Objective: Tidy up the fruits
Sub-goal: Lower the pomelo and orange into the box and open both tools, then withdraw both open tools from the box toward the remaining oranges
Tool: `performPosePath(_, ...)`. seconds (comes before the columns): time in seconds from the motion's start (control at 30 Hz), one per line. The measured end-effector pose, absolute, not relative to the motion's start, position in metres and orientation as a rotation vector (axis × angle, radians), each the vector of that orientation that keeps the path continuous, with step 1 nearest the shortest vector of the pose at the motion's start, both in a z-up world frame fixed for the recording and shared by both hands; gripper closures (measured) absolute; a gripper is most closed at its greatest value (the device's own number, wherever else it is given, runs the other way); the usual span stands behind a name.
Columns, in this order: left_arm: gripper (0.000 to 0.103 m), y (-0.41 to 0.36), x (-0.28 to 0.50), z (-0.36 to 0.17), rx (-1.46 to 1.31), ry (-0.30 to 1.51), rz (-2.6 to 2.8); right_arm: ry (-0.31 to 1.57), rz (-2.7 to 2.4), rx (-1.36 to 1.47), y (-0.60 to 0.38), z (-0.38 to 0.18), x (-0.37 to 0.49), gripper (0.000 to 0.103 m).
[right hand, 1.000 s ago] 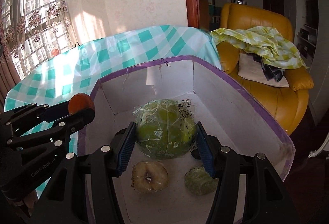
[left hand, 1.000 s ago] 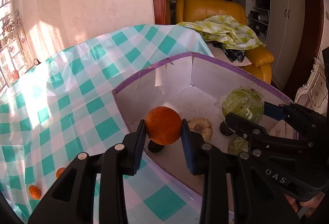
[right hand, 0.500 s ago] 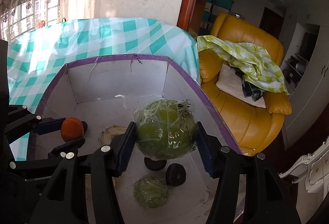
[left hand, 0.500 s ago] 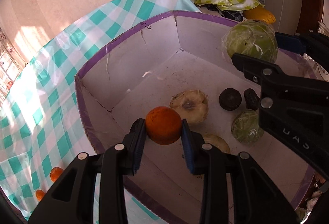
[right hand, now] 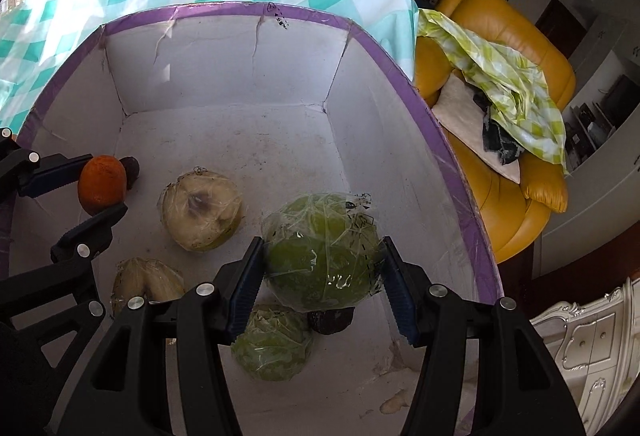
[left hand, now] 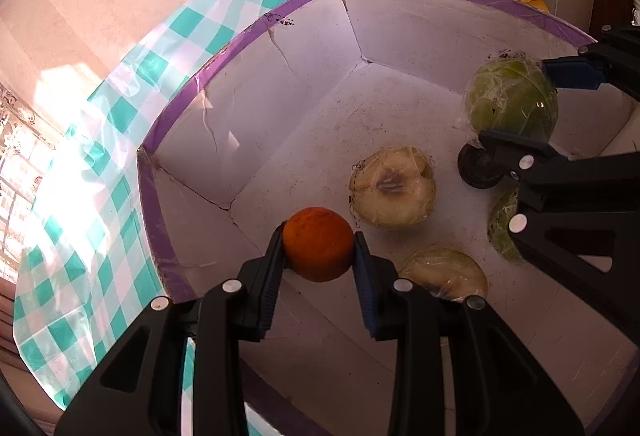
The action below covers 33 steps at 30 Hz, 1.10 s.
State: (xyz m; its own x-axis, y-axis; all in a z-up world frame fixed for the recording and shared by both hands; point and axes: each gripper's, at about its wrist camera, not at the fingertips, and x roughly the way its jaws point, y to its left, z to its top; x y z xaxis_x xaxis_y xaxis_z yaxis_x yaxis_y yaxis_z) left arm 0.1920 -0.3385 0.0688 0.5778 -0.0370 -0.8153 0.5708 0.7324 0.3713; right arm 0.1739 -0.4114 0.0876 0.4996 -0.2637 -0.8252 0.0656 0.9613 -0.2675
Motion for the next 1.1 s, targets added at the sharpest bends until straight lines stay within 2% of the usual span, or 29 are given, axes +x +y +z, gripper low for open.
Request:
performPosePath(0.17, 0.068, -0.344, 0.194, 0.061, 0.755, 0.898, -0.35, 1.081, -0.243, -0.192, -0.415, 0.083, 0.177, 0.046)
performPosePath(0.3, 0.066, -0.344, 0.193, 0.06, 0.774, 0.897, -0.353, 1.071, -0.257, -0.178, -0.414, 0.085, 0.176, 0.037)
performPosePath(0.43, 0.057, -0.343, 0.192, 0.062, 0.739, 0.903, -0.38, 1.047, -0.25, -0.15, -0.416, 0.09, 0.173, 0.029)
performPosePath(0.5, 0.044, -0.342, 0.191, 0.064, 0.716, 0.899, -0.401, 1.037, -0.249, -0.144, -0.416, 0.091, 0.172, 0.026)
performPosePath(0.67, 0.042, -0.339, 0.188, 0.066, 0.681, 0.883, -0.421, 1.007, -0.256, -0.121, -0.418, 0.096, 0.17, 0.023)
performPosePath(0.73, 0.038, -0.337, 0.187, 0.068, 0.653, 0.875, -0.437, 0.988, -0.259, -0.11, -0.421, 0.098, 0.168, 0.02)
performPosePath(0.77, 0.032, -0.336, 0.185, 0.07, 0.638, 0.866, -0.45, 0.977, -0.261, -0.099, -0.423, 0.099, 0.168, 0.018)
performPosePath(0.9, 0.013, -0.338, 0.172, 0.073, 0.648, 0.784, -0.461, 0.948, -0.254, -0.063, -0.426, 0.103, 0.165, 0.017)
performPosePath(1.03, 0.012, -0.33, 0.171, 0.08, 0.571, 0.76, -0.466, 0.92, -0.245, -0.026, -0.429, 0.107, 0.161, 0.017)
performPosePath(1.1, 0.007, -0.323, 0.17, 0.087, 0.503, 0.756, -0.494, 0.907, -0.243, -0.001, -0.432, 0.109, 0.16, 0.017)
